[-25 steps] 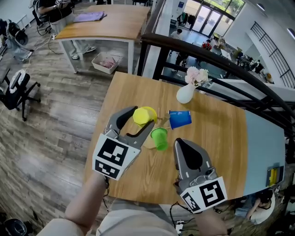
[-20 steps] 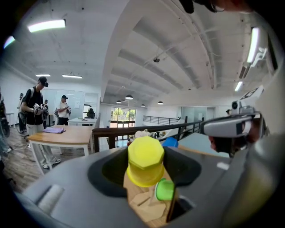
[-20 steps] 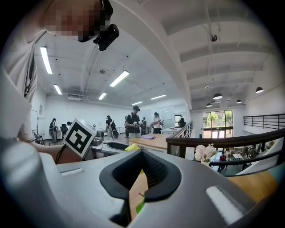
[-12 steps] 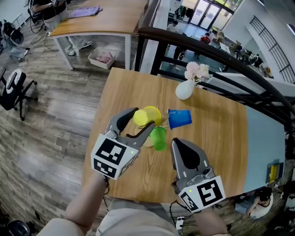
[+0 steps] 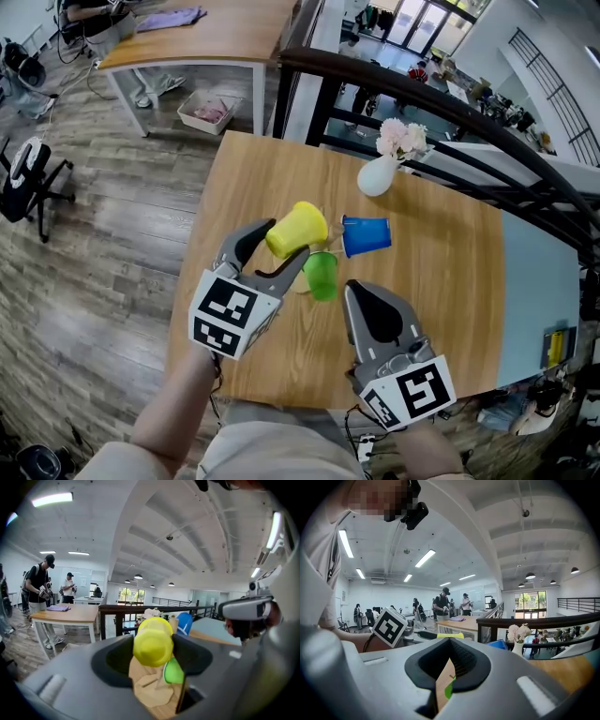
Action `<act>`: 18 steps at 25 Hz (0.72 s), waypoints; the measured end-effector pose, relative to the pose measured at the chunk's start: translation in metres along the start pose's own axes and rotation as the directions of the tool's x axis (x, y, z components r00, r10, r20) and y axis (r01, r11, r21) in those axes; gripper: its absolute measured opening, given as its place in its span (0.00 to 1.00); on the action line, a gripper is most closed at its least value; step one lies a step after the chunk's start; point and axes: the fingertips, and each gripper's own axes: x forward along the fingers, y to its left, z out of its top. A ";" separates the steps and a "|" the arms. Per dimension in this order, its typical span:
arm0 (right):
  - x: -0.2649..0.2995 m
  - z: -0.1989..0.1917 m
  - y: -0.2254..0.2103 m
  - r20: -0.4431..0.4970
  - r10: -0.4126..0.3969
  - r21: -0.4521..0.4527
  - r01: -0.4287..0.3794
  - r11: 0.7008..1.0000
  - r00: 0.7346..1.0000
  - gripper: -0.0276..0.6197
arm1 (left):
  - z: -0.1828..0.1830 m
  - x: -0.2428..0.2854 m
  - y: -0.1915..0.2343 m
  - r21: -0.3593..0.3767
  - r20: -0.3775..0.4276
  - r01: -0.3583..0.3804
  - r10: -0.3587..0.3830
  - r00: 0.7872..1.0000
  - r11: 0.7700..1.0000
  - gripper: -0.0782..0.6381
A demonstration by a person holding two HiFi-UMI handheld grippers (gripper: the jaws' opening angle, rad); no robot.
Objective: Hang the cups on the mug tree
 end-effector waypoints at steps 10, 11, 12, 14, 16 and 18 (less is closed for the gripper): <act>-0.005 -0.006 0.003 -0.008 -0.002 0.005 0.002 1.000 1.000 0.04 | -0.007 -0.005 0.003 0.007 -0.011 -0.019 0.019 1.000 1.000 0.50; -0.005 -0.006 0.004 -0.007 -0.002 0.005 0.002 1.000 1.000 0.04 | -0.007 -0.007 0.003 0.010 -0.011 -0.020 0.020 1.000 1.000 0.50; -0.005 -0.006 0.006 -0.005 -0.001 0.004 0.001 1.000 1.000 0.04 | -0.006 -0.009 0.003 0.011 -0.010 -0.021 0.022 1.000 1.000 0.50; -0.006 -0.004 0.009 -0.004 0.000 0.001 0.000 1.000 1.000 0.04 | -0.004 -0.014 0.004 0.013 -0.007 -0.024 0.024 1.000 1.000 0.50; -0.007 -0.002 0.011 0.000 -0.001 -0.004 0.001 1.000 1.000 0.04 | -0.002 -0.019 0.004 0.020 -0.005 -0.030 0.030 1.000 0.999 0.50; -0.009 0.001 0.013 0.008 -0.002 -0.009 0.002 1.000 1.000 0.04 | 0.002 -0.027 0.004 0.027 0.003 -0.041 0.041 0.999 0.999 0.50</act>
